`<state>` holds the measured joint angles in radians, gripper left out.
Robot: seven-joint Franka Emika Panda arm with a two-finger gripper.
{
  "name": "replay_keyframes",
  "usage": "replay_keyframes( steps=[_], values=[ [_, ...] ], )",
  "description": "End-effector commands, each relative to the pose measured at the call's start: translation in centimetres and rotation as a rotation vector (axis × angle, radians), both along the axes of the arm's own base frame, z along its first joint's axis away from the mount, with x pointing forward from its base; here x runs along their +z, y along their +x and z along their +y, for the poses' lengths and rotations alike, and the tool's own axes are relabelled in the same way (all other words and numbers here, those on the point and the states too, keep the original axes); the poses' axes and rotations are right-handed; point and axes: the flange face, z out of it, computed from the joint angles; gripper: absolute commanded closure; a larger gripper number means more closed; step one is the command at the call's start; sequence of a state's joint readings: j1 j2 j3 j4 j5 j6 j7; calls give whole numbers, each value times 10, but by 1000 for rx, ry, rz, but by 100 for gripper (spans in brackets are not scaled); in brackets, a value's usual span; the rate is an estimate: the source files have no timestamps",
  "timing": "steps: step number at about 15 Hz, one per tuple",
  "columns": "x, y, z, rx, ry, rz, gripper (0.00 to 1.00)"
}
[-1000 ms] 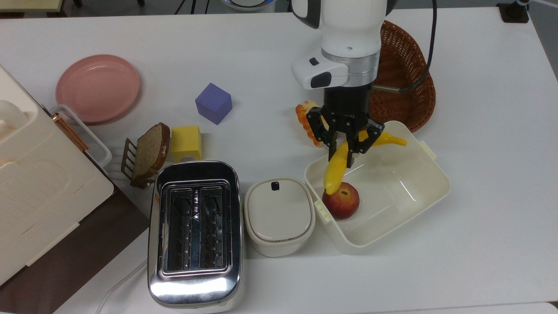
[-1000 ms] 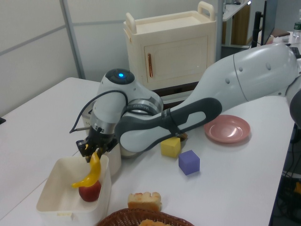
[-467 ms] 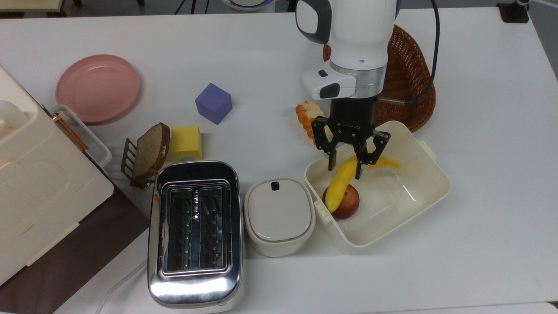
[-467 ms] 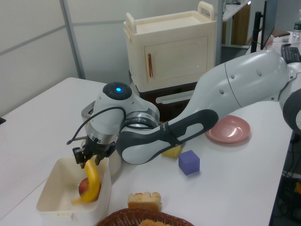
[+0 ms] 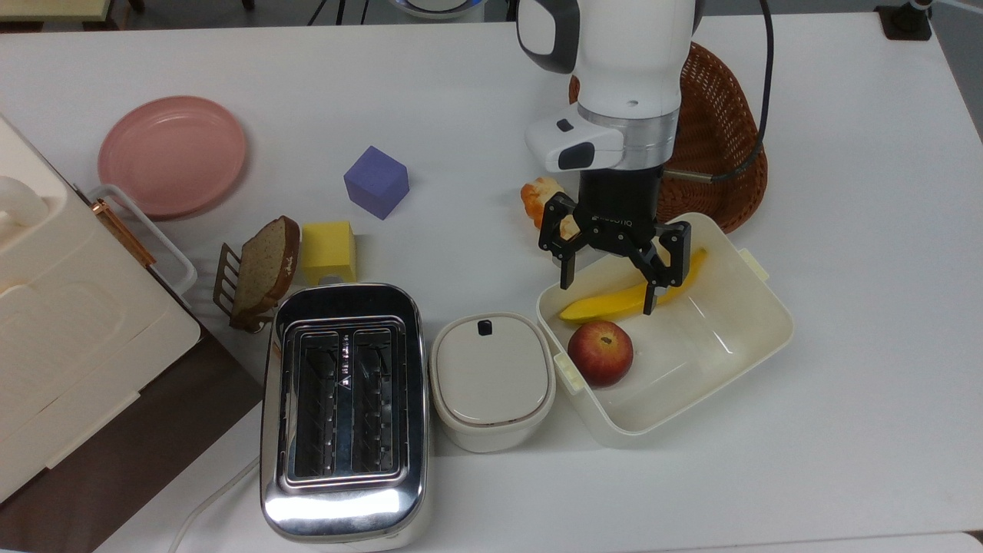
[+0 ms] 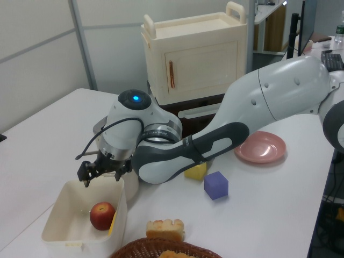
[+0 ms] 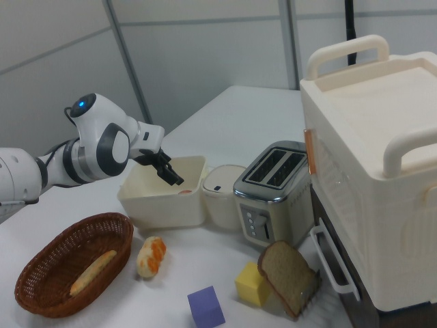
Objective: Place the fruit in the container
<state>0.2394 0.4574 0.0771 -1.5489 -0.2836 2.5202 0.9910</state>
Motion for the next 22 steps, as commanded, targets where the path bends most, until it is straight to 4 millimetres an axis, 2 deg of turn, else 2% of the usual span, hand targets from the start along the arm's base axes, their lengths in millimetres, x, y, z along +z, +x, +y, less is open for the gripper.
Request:
replay_keyframes(
  steps=[1, 2, 5, 6, 8, 10, 14, 18, 22],
  values=[
    [51, -16, -27, -36, -24, -8, 0],
    [65, -26, -34, -23, -63, 40, 0],
    [101, -61, -74, 90, -180, 270, 0],
    [121, -78, -86, 159, -192, 320, 0],
    [157, -110, -123, 242, -197, 409, 0],
    [179, -134, -154, 256, -201, 471, 0],
    [181, -162, -197, 202, -192, 509, 0],
    [178, -170, -226, 193, -181, 529, 0],
    [175, -166, -227, 191, -180, 524, 0]
  ],
)
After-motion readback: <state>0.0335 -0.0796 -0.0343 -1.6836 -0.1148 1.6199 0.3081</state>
